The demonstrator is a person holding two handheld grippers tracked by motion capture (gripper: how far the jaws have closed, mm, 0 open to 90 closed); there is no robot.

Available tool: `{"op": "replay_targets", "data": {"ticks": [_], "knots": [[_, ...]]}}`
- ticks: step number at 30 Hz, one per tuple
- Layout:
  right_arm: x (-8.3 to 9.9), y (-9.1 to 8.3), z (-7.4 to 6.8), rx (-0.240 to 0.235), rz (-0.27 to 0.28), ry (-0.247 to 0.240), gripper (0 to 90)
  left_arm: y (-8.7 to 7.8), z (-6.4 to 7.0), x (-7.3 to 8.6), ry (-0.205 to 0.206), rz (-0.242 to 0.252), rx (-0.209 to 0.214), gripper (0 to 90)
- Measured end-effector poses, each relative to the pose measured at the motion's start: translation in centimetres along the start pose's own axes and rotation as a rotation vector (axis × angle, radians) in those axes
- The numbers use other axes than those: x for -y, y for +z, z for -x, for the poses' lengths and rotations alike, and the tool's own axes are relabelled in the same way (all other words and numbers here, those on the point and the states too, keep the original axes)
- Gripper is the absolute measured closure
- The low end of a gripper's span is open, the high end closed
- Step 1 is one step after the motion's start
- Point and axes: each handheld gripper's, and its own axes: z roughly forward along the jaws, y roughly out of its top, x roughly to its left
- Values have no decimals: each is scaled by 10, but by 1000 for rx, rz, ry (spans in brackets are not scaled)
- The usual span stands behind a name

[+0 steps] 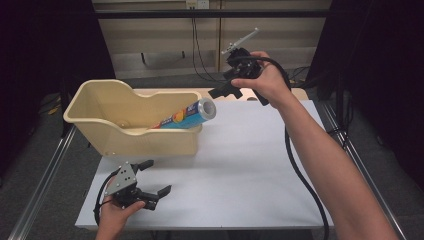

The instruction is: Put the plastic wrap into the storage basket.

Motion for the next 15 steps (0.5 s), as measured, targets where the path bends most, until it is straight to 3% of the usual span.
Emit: {"op": "replay_targets", "data": {"ticks": [4, 7, 15], "knots": [[10, -7, 3, 18, 11, -3, 65, 1, 1, 1, -14, 0, 5, 1], [25, -17, 8, 16, 58, 16, 63, 1, 1, 1, -17, 2, 2, 2], [53, -27, 9, 43, 92, 39, 65, 2, 0, 0, -5, -11, 4, 2]]}}
